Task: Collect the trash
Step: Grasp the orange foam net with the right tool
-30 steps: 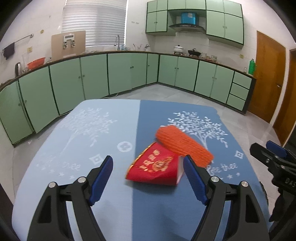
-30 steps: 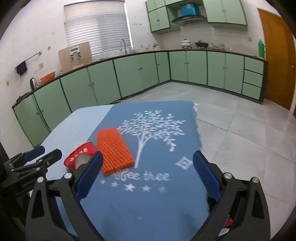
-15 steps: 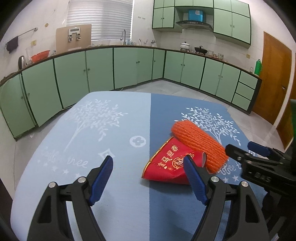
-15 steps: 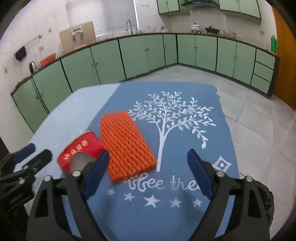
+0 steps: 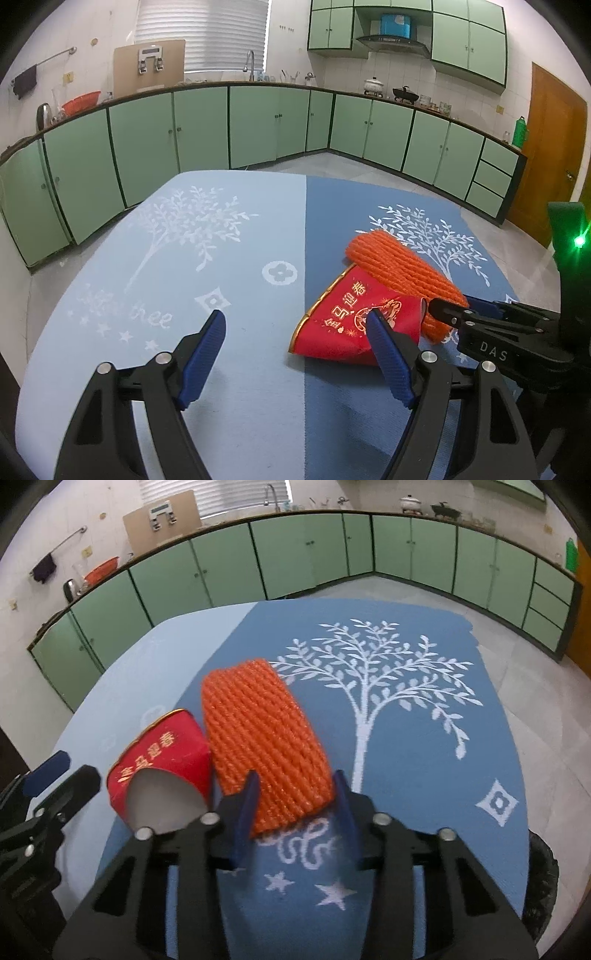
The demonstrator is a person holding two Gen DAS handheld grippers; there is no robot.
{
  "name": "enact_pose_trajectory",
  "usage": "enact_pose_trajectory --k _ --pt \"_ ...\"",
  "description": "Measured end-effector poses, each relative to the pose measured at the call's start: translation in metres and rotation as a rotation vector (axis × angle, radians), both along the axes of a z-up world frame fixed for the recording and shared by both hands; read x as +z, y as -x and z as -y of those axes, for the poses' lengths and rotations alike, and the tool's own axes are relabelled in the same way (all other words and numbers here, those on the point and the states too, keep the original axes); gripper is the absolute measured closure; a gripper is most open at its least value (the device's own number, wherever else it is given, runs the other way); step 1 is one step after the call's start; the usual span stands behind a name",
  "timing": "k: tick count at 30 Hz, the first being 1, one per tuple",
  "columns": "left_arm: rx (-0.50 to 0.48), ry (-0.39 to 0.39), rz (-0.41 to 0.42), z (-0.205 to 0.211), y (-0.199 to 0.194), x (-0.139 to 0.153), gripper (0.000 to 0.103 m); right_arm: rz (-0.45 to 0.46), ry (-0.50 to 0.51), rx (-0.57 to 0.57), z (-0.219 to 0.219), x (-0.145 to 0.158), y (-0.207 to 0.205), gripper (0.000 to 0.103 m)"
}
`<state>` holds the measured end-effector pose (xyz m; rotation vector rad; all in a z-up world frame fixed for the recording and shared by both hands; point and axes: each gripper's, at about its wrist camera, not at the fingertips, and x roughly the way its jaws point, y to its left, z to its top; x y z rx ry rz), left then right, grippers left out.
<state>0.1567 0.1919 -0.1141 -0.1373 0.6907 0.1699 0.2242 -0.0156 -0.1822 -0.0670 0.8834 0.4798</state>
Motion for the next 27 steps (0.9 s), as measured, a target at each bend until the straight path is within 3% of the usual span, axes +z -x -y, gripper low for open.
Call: enact_pose_trajectory --k 3,4,17,27 --pt "-0.003 0.007 -0.001 0.001 -0.001 0.000 0.026 0.005 -0.019 0.012 0.001 0.002 0.001 0.091" --pt "-0.006 0.009 0.000 0.002 0.000 0.000 0.026 0.011 -0.025 0.011 0.002 0.003 0.002 0.093" --pt "-0.089 -0.001 -0.001 0.045 -0.011 0.001 0.027 0.047 -0.065 -0.079 0.043 0.023 0.004 0.094" --pt "-0.036 -0.020 -0.068 0.041 -0.019 -0.012 0.026 0.044 -0.067 -0.076 0.047 0.018 0.013 0.094"
